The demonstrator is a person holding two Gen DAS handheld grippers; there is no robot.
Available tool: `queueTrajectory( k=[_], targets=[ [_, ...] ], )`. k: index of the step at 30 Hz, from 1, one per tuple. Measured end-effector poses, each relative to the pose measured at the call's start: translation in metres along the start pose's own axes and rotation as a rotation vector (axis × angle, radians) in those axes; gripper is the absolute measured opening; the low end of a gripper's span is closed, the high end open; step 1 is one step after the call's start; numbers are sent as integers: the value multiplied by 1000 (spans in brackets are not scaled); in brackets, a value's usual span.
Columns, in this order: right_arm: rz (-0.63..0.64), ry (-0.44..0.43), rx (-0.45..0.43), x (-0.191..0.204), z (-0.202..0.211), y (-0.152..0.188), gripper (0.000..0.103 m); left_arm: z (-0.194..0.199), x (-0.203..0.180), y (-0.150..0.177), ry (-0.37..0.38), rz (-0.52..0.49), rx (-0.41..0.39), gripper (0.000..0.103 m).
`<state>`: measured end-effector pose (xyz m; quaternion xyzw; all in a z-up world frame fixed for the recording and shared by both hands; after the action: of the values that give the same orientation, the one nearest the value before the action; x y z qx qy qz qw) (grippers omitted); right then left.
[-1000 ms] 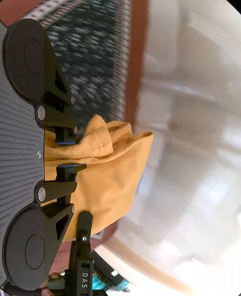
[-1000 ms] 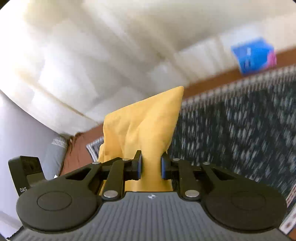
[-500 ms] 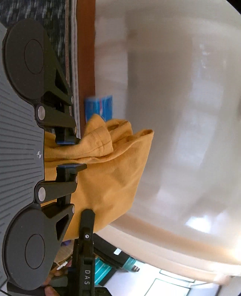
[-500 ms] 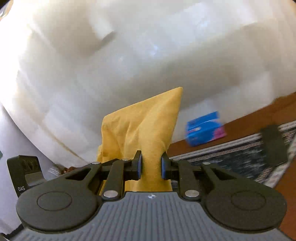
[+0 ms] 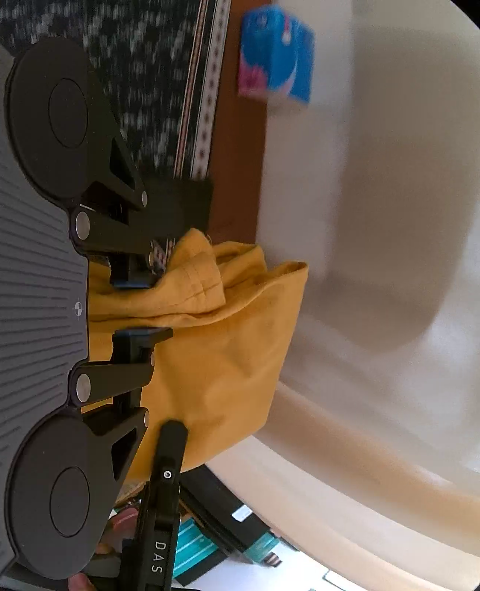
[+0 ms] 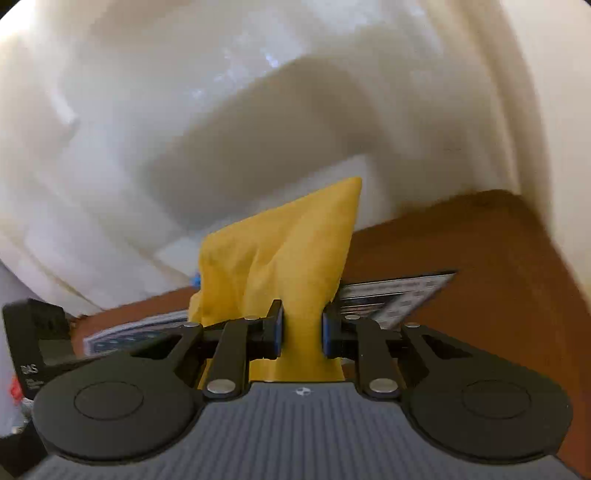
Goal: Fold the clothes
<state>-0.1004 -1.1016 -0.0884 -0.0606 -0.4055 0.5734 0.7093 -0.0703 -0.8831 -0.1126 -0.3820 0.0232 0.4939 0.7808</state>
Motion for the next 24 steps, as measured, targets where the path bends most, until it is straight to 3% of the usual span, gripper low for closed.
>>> queueTrajectory(
  k=[5, 6, 9, 11, 14, 19, 24],
  targets=[
    [-8, 19, 14, -54, -19, -15, 23, -54, -5, -11, -36, 18, 4, 23],
    [-4, 23, 13, -61, -25, -17, 23, -63, -2, -11, -58, 31, 7, 46],
    [9, 45, 10, -83, -45, -24, 34, -89, 14, -7, -151, 45, 36, 59],
    [3, 113, 9, -102, -57, -24, 49, -91, 17, -12, -156, 31, 40, 58],
    [-12, 201, -10, -121, -58, -22, 48, -90, 19, -22, -146, 8, 40, 56],
    [65, 210, -19, -121, -67, -28, 41, -88, 11, -42, -115, -48, 38, 53],
    [150, 227, 9, -116, -99, -35, 41, -130, -24, -70, -63, -159, 43, 53]
  ],
)
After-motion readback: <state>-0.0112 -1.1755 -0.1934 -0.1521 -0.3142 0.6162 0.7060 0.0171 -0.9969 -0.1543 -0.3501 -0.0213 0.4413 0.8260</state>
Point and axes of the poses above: each gripper's, at about its wrist camera, not at the fingertips, and z roughly against the way its jaws point, x to its left, y to its underside, the point moved 9 cm from there along -z, roughly the way its jaws point, and after that the axes turned 9 degrees about x, right-handed, at the moved point
